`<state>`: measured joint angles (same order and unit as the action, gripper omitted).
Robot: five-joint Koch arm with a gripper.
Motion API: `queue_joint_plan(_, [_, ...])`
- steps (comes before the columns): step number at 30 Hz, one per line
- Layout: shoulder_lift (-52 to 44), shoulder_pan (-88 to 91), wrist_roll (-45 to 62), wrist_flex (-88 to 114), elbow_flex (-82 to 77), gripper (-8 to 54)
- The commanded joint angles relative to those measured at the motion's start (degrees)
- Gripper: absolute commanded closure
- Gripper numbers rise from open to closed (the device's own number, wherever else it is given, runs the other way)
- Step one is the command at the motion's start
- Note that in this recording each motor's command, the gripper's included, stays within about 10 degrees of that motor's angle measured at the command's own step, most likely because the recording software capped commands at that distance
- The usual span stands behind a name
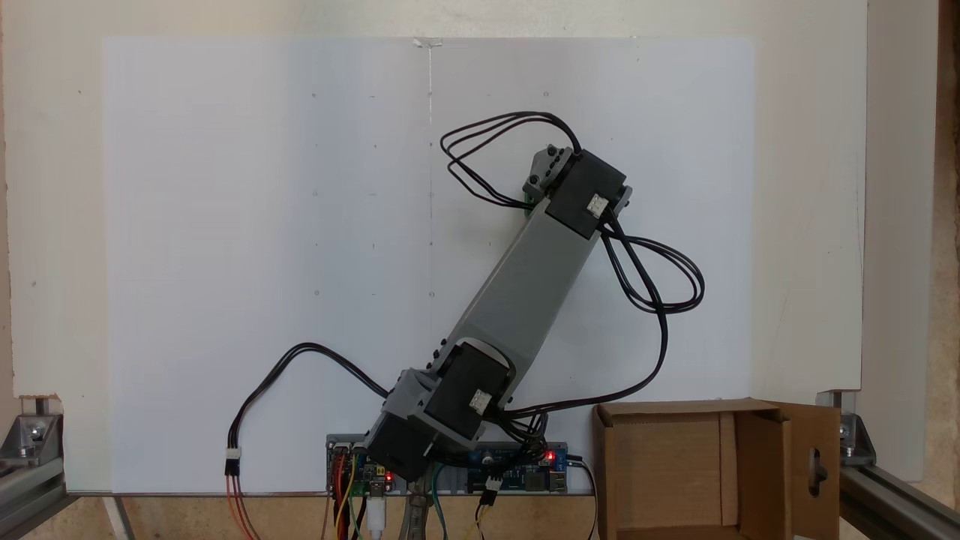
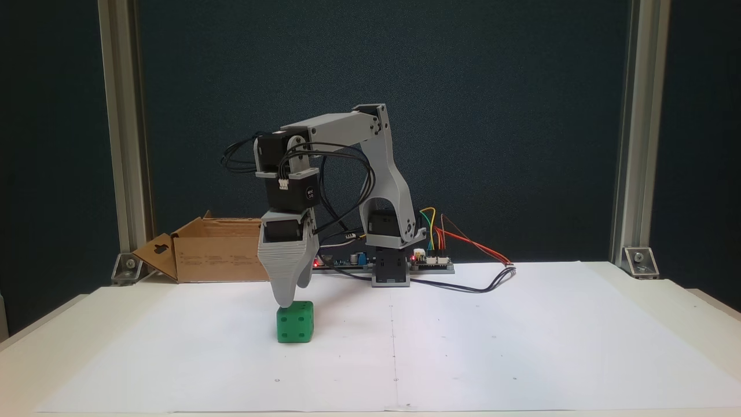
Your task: Grasp a green dice and put it in the bin.
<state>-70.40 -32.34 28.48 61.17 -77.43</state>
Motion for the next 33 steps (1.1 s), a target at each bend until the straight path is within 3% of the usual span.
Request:
queue_joint_plan(1, [-3.6, -0.1, -1.2, -1.6, 1.1, -0.9])
queue_joint_plan(33, [-5.6, 0.1, -3.3, -13.7, -10.7, 0.8])
